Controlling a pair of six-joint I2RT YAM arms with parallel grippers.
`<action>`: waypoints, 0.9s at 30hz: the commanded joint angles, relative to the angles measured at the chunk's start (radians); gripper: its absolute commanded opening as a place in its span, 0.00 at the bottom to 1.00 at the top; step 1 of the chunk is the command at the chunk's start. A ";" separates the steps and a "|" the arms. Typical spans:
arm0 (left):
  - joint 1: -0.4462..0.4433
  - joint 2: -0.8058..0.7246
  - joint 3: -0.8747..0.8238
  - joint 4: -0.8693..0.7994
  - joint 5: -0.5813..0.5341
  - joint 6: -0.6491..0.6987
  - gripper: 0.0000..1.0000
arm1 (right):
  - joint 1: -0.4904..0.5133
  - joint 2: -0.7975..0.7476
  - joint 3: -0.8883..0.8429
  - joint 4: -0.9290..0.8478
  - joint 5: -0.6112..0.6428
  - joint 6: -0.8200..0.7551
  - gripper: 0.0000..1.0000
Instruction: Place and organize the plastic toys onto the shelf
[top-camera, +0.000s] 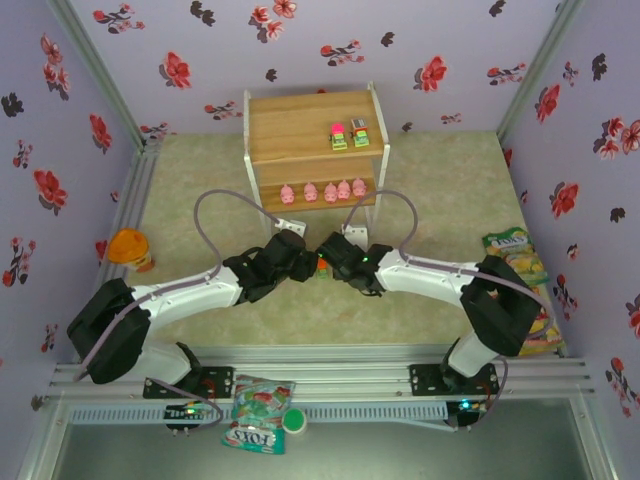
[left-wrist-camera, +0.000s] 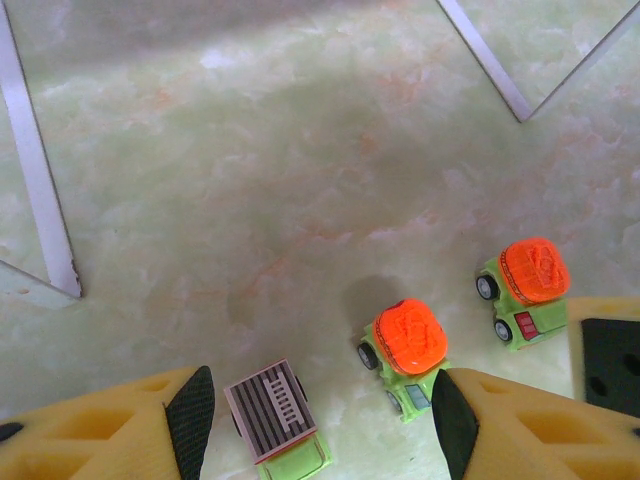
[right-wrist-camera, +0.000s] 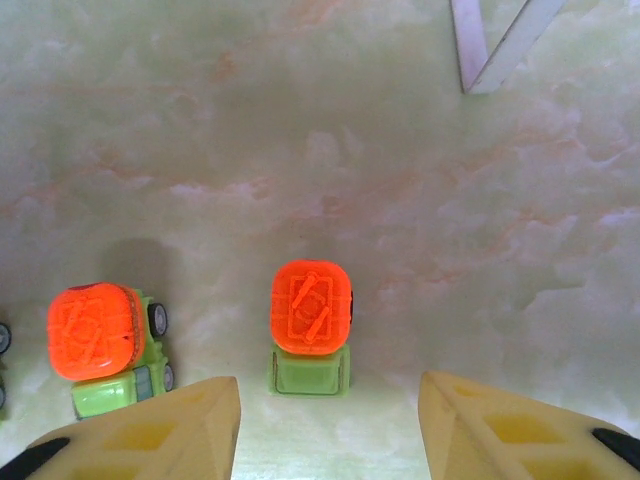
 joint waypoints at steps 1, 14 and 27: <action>0.010 -0.008 -0.002 -0.004 -0.025 -0.002 0.64 | -0.012 0.027 -0.023 0.041 -0.015 0.028 0.52; 0.010 -0.004 0.001 -0.006 -0.023 -0.002 0.64 | -0.025 0.101 -0.021 0.084 -0.042 0.025 0.53; 0.010 0.002 0.003 -0.007 -0.021 0.000 0.64 | -0.028 0.143 -0.004 0.092 -0.017 0.012 0.44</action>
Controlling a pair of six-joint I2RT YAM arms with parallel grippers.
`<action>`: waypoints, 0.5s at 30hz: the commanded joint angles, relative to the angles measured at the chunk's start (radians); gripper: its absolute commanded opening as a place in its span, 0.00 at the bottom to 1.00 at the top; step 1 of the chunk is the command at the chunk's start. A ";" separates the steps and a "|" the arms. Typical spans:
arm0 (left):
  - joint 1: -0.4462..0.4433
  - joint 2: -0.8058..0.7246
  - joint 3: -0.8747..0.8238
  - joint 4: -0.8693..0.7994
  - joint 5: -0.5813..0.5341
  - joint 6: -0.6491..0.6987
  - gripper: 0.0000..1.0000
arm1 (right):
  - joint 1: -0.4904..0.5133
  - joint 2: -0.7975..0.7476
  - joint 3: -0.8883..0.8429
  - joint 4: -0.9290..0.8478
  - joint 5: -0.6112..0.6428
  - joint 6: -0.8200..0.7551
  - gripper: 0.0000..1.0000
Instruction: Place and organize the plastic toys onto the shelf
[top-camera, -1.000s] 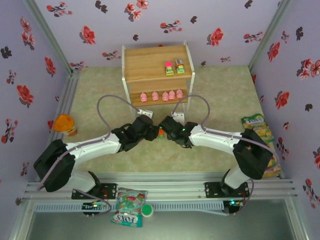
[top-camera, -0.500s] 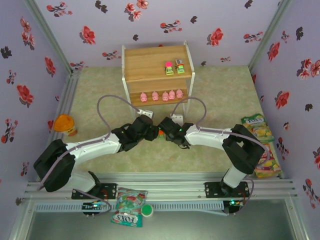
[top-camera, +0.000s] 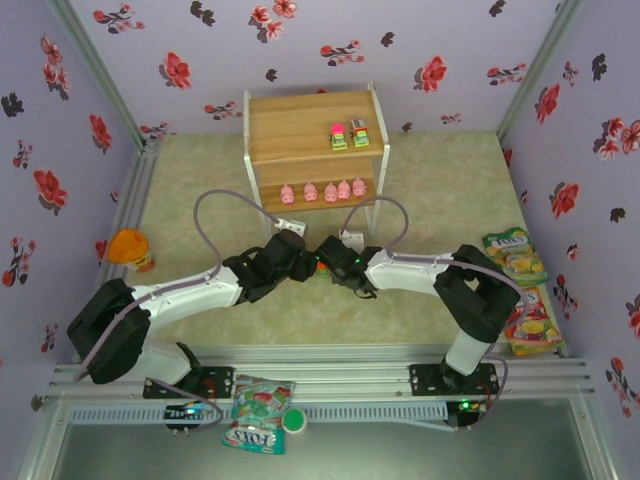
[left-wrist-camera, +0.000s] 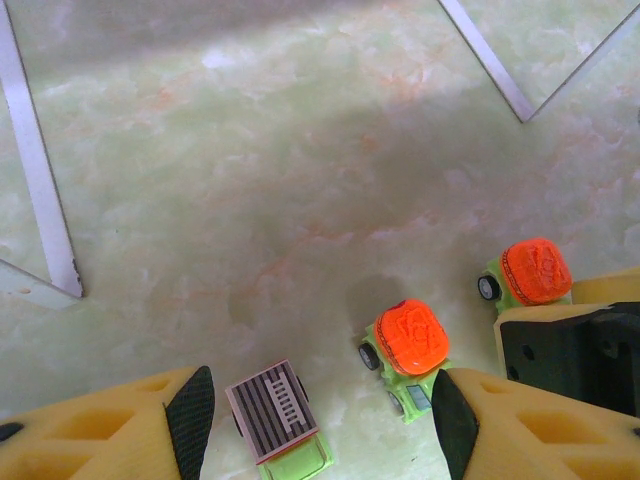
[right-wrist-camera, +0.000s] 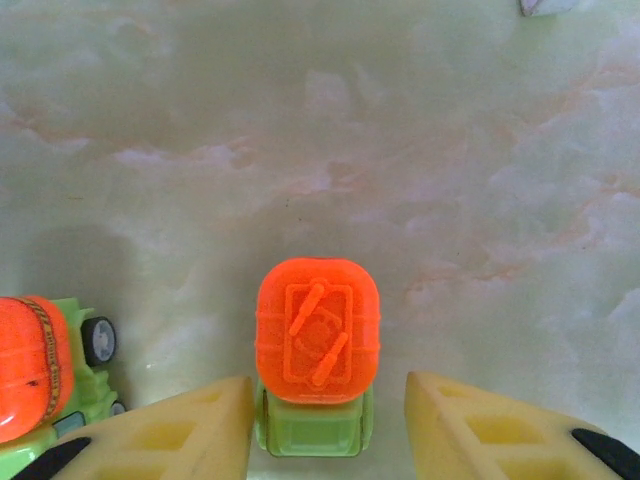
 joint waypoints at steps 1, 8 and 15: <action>0.008 0.002 0.003 -0.007 -0.021 -0.001 0.64 | -0.006 0.029 0.013 0.011 0.023 0.004 0.44; 0.008 0.005 0.004 -0.006 -0.019 -0.001 0.64 | -0.007 0.050 0.018 0.024 0.018 0.008 0.44; 0.008 0.006 0.004 -0.007 -0.019 -0.001 0.64 | -0.006 0.063 0.021 0.022 0.024 0.010 0.41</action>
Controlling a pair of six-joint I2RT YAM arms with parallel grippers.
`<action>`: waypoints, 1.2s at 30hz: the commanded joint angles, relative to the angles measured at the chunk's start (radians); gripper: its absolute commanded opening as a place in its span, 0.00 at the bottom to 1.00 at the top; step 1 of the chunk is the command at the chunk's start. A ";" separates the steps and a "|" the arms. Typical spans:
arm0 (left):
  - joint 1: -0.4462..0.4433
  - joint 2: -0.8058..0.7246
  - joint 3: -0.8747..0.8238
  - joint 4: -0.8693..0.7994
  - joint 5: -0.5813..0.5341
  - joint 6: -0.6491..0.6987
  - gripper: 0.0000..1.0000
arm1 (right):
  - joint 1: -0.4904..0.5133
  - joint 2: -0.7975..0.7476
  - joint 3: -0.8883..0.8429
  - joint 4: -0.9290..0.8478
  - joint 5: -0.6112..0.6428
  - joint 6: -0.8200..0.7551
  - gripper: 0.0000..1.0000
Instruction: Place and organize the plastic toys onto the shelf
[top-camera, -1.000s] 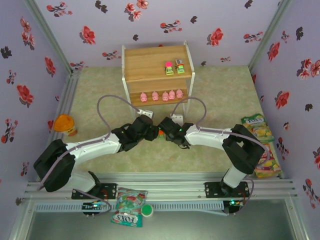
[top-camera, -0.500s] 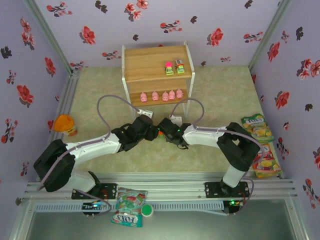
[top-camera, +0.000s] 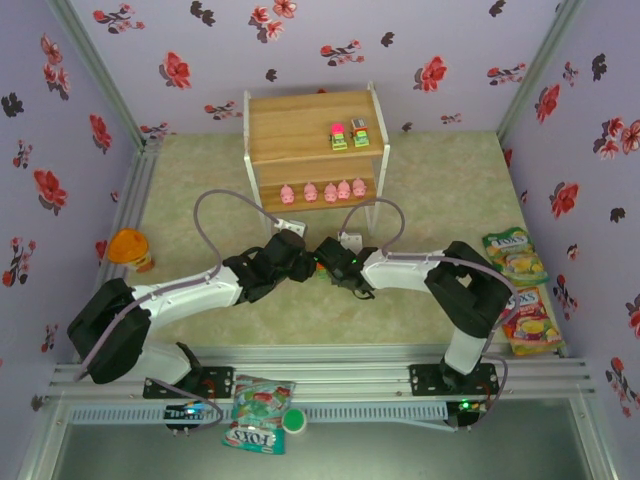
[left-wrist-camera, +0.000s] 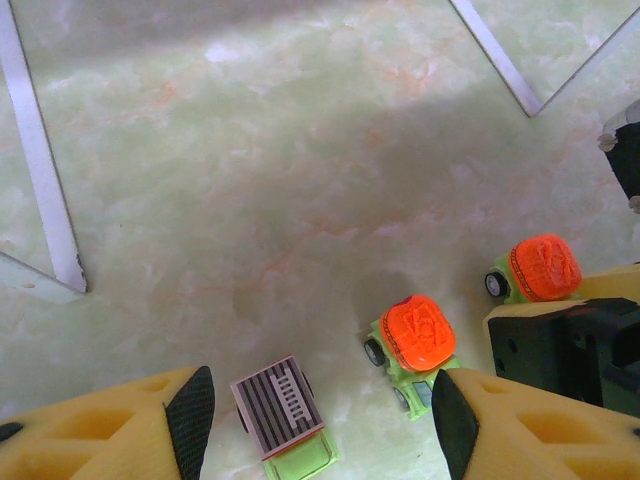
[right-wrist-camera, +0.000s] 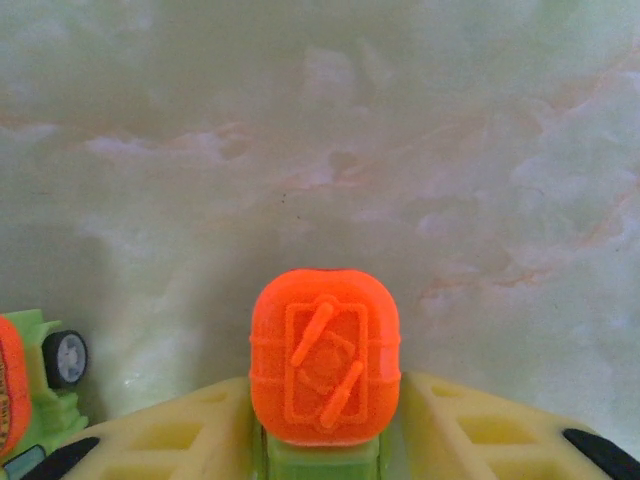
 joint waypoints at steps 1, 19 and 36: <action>0.006 0.005 0.006 0.002 -0.019 0.001 0.64 | -0.003 0.020 0.018 -0.003 0.027 0.010 0.39; 0.005 0.007 0.006 0.002 -0.019 -0.003 0.64 | 0.037 -0.120 0.041 -0.128 0.108 -0.004 0.31; 0.006 0.021 0.009 0.008 -0.005 -0.008 0.64 | 0.112 -0.326 0.232 -0.371 0.220 -0.078 0.31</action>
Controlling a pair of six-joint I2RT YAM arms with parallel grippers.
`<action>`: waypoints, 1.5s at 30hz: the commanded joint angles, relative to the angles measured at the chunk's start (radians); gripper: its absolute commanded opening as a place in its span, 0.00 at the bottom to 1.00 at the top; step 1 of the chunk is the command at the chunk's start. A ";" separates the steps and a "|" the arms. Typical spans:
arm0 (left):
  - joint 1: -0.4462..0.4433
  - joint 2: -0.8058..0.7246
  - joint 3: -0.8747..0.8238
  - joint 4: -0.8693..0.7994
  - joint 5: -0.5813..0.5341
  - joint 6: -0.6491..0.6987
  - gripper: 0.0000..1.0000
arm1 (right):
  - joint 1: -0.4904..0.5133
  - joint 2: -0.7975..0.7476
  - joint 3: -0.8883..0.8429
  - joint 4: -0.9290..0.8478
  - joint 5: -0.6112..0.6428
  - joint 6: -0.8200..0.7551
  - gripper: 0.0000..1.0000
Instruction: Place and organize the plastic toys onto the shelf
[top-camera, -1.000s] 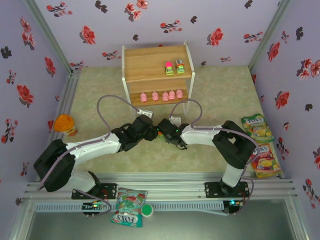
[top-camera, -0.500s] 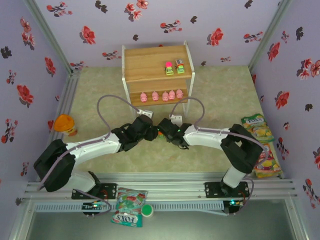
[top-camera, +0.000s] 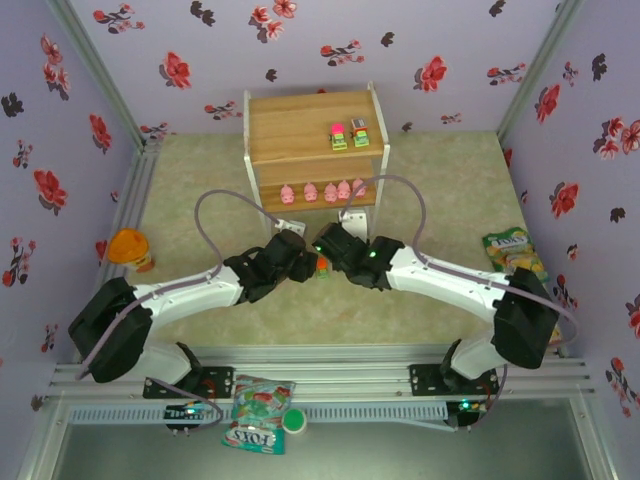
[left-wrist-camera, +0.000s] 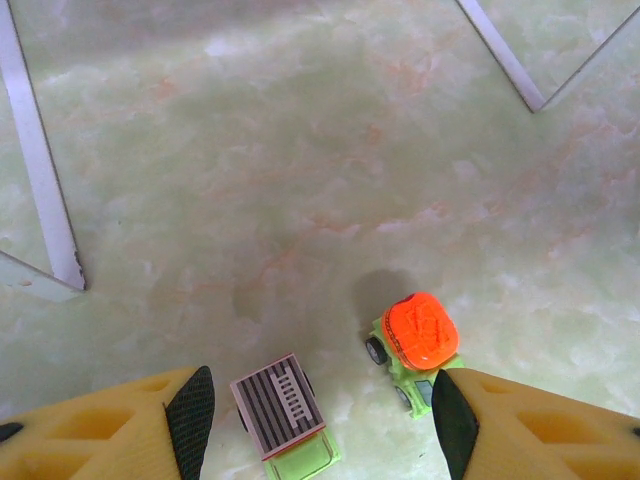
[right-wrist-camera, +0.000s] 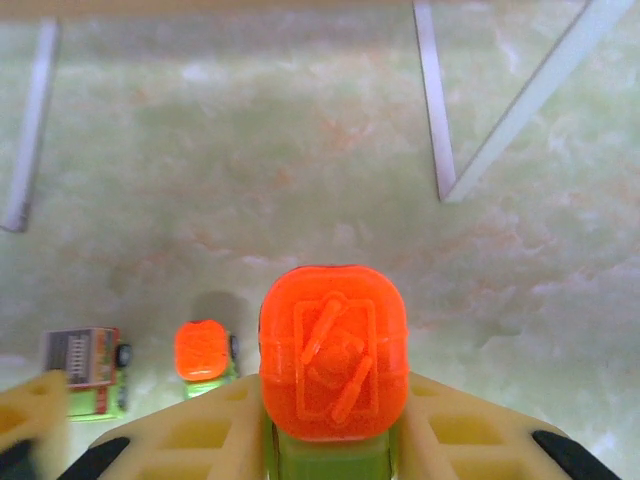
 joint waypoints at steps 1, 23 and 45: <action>0.006 0.014 0.011 0.008 -0.004 -0.008 0.64 | 0.022 -0.040 0.074 -0.095 0.072 -0.039 0.31; 0.006 0.029 0.018 0.010 0.036 0.005 0.64 | 0.045 -0.083 0.387 -0.189 0.116 -0.221 0.32; 0.006 0.012 0.020 -0.008 0.029 0.001 0.64 | -0.045 0.275 0.961 -0.261 0.037 -0.408 0.33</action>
